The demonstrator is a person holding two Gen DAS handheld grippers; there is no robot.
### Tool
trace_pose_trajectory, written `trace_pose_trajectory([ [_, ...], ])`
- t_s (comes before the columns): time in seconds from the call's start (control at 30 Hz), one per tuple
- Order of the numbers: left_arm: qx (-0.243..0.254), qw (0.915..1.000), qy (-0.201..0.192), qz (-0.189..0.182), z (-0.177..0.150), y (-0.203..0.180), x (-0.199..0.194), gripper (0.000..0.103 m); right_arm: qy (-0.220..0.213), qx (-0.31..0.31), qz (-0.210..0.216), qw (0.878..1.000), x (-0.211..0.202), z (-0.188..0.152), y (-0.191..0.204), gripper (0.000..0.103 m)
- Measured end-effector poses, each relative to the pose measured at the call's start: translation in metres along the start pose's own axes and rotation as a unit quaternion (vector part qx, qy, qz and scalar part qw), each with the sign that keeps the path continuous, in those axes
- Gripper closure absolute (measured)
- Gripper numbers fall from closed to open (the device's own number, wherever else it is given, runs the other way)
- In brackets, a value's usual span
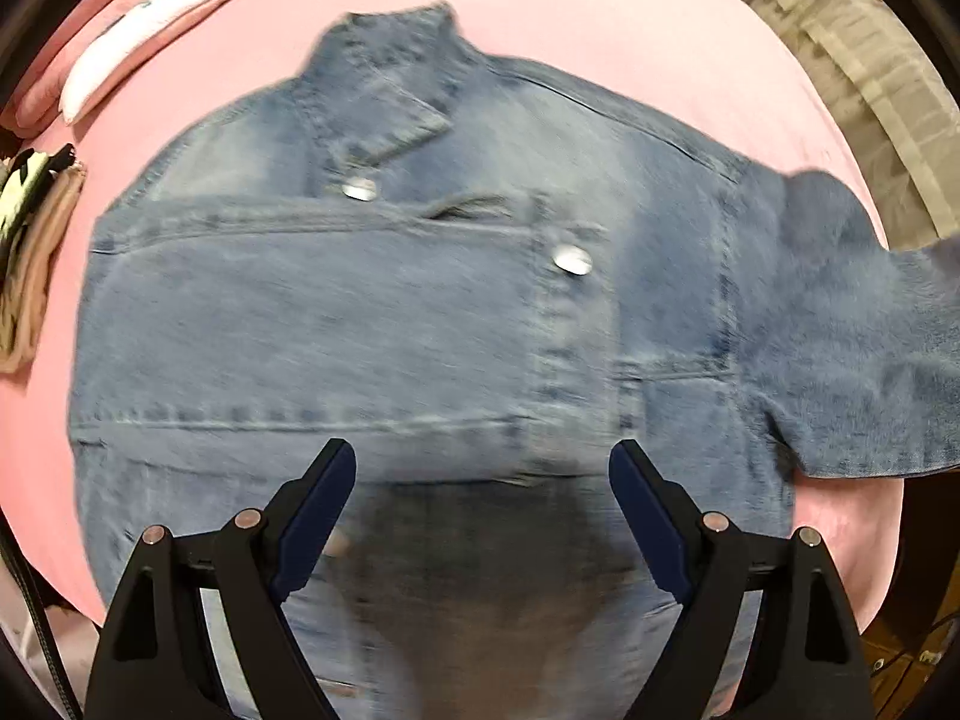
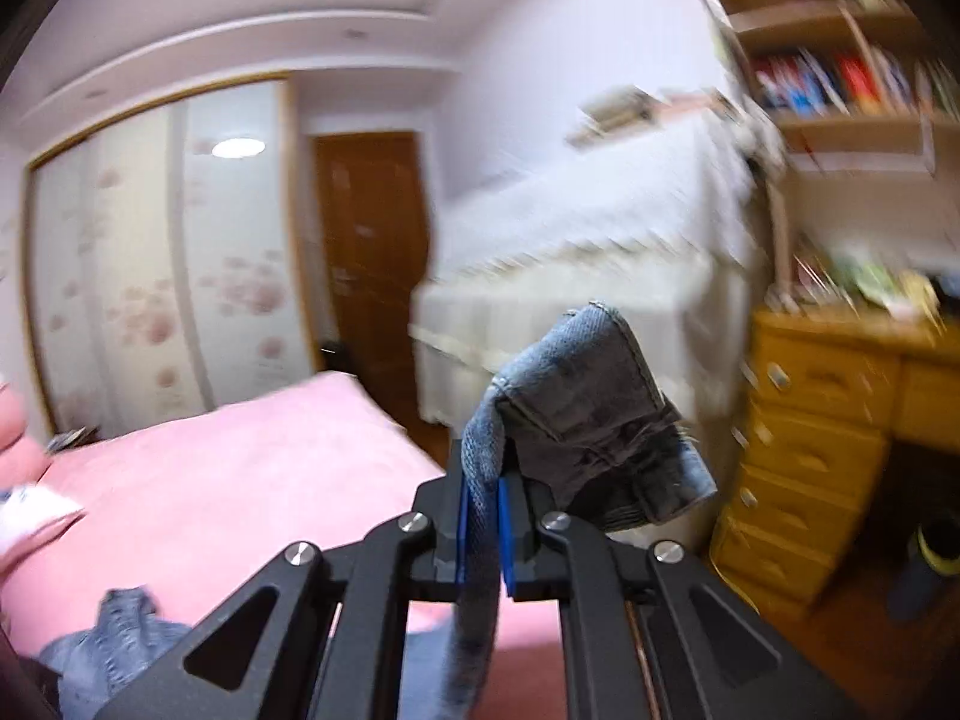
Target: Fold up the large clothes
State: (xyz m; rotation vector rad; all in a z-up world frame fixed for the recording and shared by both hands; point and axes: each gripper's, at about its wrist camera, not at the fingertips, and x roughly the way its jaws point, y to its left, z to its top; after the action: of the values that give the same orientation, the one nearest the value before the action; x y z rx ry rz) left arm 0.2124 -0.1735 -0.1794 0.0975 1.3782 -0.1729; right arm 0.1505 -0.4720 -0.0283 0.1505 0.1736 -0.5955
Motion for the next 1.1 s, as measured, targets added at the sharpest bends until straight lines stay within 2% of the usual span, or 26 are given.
trace_pose_trajectory([
  [0.13, -0.001, 0.9997, -0.022, 0.012, -0.007, 0.049, -0.01, 0.018, -0.024, -0.054, 0.071, 0.996, -0.028, -0.005, 0.082, 0.096],
  [0.27, -0.011, 0.9994, -0.026, 0.022, -0.004, 0.112, -0.004, 0.018, 0.001, -0.104, 0.143, 0.984, -0.046, -0.039, 0.163, 0.096],
  [0.4, -0.031, 0.999, -0.011, 0.03, -0.004, 0.162, 0.015, 0.018, 0.087, -0.145, 0.197, 0.966, -0.046, -0.101, 0.226, 0.095],
  [0.5, -0.042, 0.9986, 0.0, 0.032, -0.01, 0.19, 0.024, 0.018, 0.173, -0.21, 0.222, 0.936, -0.04, -0.162, 0.264, 0.095],
  [0.53, -0.044, 0.9986, 0.004, 0.03, -0.012, 0.197, 0.028, 0.018, 0.213, -0.232, 0.232, 0.92, -0.036, -0.184, 0.274, 0.094],
  [0.63, -0.041, 0.9989, 0.013, 0.018, -0.014, 0.208, 0.039, 0.018, 0.283, -0.274, 0.244, 0.886, -0.032, -0.231, 0.28, 0.091],
  [0.7, -0.037, 0.9992, 0.014, 0.009, -0.016, 0.21, 0.042, 0.018, 0.311, -0.275, 0.251, 0.874, -0.039, -0.248, 0.277, 0.084],
  [0.73, -0.034, 0.9993, 0.015, 0.003, -0.016, 0.209, 0.045, 0.018, 0.322, -0.266, 0.251, 0.873, -0.042, -0.25, 0.275, 0.075],
  [0.77, -0.032, 0.9994, 0.015, -0.002, -0.016, 0.208, 0.045, 0.018, 0.334, -0.257, 0.251, 0.872, -0.041, -0.251, 0.272, 0.06],
  [0.83, -0.028, 0.9992, 0.017, -0.023, -0.015, 0.204, 0.049, 0.018, 0.363, -0.232, 0.249, 0.867, -0.04, -0.249, 0.262, 0.042],
  [0.9, -0.027, 0.9978, 0.018, -0.058, -0.012, 0.198, 0.048, 0.018, 0.377, -0.215, 0.249, 0.866, -0.044, -0.248, 0.251, 0.042],
  [1.0, -0.045, 0.9892, 0.03, -0.136, -0.006, 0.185, 0.053, 0.018, 0.379, -0.195, 0.26, 0.866, -0.061, -0.241, 0.231, 0.042],
  [1.07, -0.061, 0.9823, 0.046, -0.171, -0.002, 0.176, 0.062, 0.018, 0.38, -0.19, 0.265, 0.866, -0.071, -0.238, 0.223, 0.042],
  [1.1, -0.069, 0.9805, 0.052, -0.177, -0.001, 0.172, 0.065, 0.018, 0.38, -0.187, 0.262, 0.867, -0.076, -0.235, 0.216, 0.042],
])
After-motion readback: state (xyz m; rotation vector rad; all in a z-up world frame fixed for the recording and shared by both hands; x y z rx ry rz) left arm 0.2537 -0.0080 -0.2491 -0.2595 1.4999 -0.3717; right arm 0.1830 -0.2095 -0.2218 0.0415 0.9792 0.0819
